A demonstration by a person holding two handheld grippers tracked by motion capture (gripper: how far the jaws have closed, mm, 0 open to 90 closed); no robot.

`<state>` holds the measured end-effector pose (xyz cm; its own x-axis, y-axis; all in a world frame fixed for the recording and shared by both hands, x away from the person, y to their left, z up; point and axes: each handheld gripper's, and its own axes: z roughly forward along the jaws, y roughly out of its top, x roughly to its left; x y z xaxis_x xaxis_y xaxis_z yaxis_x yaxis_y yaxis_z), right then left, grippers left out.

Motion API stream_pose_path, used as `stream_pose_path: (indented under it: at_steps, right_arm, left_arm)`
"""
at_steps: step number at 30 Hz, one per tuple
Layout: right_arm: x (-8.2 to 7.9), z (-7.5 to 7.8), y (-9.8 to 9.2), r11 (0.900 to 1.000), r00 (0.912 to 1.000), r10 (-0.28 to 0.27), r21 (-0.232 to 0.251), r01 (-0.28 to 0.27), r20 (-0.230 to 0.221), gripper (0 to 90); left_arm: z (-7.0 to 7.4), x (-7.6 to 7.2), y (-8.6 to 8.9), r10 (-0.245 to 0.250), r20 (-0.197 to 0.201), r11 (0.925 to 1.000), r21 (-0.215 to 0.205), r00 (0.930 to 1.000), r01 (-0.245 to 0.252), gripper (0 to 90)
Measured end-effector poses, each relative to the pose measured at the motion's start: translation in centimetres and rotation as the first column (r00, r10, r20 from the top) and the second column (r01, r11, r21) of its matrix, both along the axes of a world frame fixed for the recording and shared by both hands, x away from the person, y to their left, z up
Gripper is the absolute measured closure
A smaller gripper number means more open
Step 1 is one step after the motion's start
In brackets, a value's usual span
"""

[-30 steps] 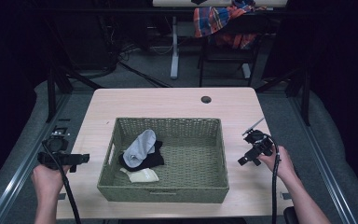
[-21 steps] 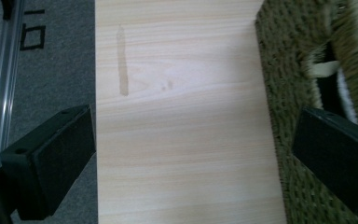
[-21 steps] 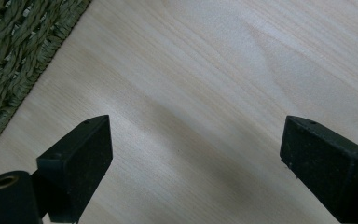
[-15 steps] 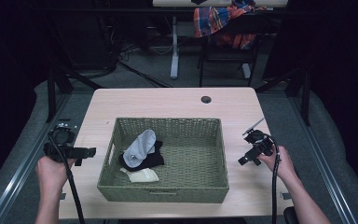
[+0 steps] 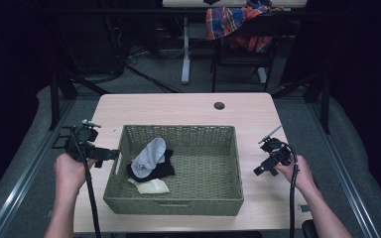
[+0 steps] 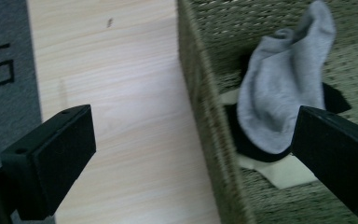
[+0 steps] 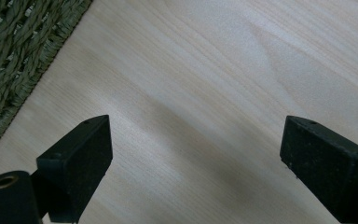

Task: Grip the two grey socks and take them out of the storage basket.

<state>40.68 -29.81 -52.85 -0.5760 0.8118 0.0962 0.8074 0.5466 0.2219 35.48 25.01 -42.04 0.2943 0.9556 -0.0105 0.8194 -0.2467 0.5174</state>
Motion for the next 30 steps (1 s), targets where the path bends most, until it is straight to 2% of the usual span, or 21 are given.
stream_pose_path:
  at_steps: [1,2,3,5,6,13,21,24,28,30]
  right_arm:
    - [0.0,0.0,0.0,1.000,1.0000,0.001,0.000,-0.001,0.000,8.9]
    - [-0.2,-0.2,0.1,0.999,0.9995,-0.027,0.024,0.026,0.017,8.9]
    - [-0.2,-0.2,0.1,0.999,0.9995,-0.028,0.029,0.027,0.015,8.9]
    - [0.1,0.0,-0.1,1.000,0.9999,0.006,0.003,-0.006,-0.010,8.9]
    - [0.1,0.0,-0.1,1.000,0.9999,0.005,0.004,-0.005,-0.011,8.9]
    - [0.0,-0.1,-0.1,1.000,1.0000,-0.002,0.011,0.002,-0.007,8.9]
    - [0.0,-0.1,-0.1,1.000,1.0000,-0.006,0.002,0.006,-0.004,9.0]
    - [0.0,-0.1,-0.1,1.000,0.9999,-0.003,0.010,0.003,-0.012,8.9]
    - [0.0,-0.1,-0.1,1.000,0.9999,-0.001,0.004,0.001,-0.015,9.0]
    - [0.0,-0.1,-0.1,1.000,0.9999,-0.003,0.006,0.003,-0.016,9.0]
  left_arm:
    - [0.1,0.1,-0.4,-0.011,0.005,0.9999,-0.001,0.9999,0.011,0.0]
    - [0.3,0.4,-0.9,-0.030,0.001,0.9995,-0.009,0.9996,0.030,0.0]
    - [0.3,0.4,-0.9,-0.030,0.001,0.9995,-0.009,0.9996,0.030,0.0]
    - [0.3,0.7,-1.5,-0.045,-0.001,0.9989,-0.009,0.9990,0.045,0.0]
    - [0.3,1.1,-2.0,-0.067,-0.010,0.9977,-0.005,0.9977,0.067,0.0]
    - [0.0,2.3,-4.2,-0.121,-0.025,0.9926,0.006,0.9923,0.121,0.0]
    - [-0.7,3.5,-5.7,-0.154,-0.035,0.9881,0.001,0.9875,0.154,0.0]
    - [-1.4,4.2,-6.6,-0.173,-0.064,0.9847,0.007,0.9828,0.174,0.2]
    - [-2.0,4.7,-7.6,-0.193,-0.076,0.9808,0.013,0.9783,0.194,3.2]
    - [-2.2,4.9,-8.1,-0.212,-0.082,0.9768,0.013,0.9738,0.214,7.0]
